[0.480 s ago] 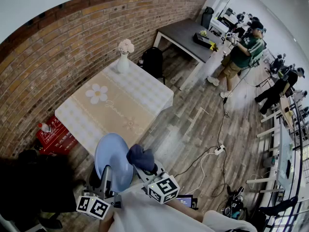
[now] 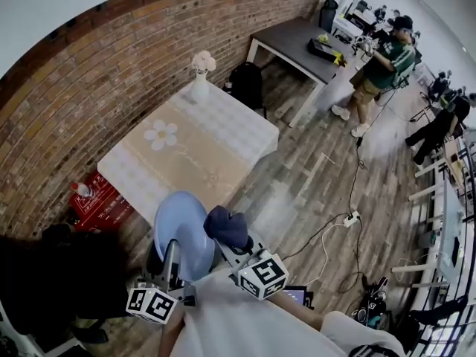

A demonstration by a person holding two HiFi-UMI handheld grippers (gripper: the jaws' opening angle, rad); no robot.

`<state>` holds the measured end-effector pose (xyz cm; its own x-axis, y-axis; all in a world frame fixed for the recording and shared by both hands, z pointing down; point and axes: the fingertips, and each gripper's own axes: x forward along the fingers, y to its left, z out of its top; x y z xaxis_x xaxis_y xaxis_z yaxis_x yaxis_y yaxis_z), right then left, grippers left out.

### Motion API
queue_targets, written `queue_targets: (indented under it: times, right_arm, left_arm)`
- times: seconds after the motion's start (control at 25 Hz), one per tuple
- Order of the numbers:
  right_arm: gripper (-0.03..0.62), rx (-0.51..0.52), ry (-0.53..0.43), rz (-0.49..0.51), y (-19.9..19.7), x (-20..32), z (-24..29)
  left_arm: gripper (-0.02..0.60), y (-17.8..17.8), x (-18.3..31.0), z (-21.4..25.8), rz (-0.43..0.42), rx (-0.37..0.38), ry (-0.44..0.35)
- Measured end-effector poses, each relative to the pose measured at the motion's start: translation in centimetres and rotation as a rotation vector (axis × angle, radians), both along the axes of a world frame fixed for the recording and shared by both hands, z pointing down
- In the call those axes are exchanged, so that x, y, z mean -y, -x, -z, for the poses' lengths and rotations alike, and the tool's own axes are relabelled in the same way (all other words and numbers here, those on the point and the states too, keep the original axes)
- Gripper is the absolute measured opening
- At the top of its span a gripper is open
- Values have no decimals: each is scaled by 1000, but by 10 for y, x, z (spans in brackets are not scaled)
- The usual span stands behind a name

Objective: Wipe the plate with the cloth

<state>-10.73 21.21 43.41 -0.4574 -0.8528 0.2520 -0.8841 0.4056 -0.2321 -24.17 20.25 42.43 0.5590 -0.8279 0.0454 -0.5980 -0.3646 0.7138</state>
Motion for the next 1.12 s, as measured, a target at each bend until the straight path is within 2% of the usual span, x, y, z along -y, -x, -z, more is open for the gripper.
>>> queue_targets:
  times: [0.12, 0.24, 0.56, 0.84, 1.12]
  right_arm:
    - [132, 40, -9, 10, 6, -2, 4]
    - [132, 3, -21, -8, 2, -4, 0]
    - [132, -29, -10, -51, -21, 16, -2]
    - [132, -12, 7, -17, -55, 75, -3]
    - [132, -14, 18, 55, -112, 171, -7]
  left_arm:
    - [259, -1, 7, -2, -14, -2, -9]
    - [259, -8, 19, -9, -40, -39, -7]
    - [259, -32, 55, -33, -70, -163, 77]
    - [259, -88, 115, -38, -112, -192, 122]
    - [259, -153, 197, -42, -98, -223, 140]
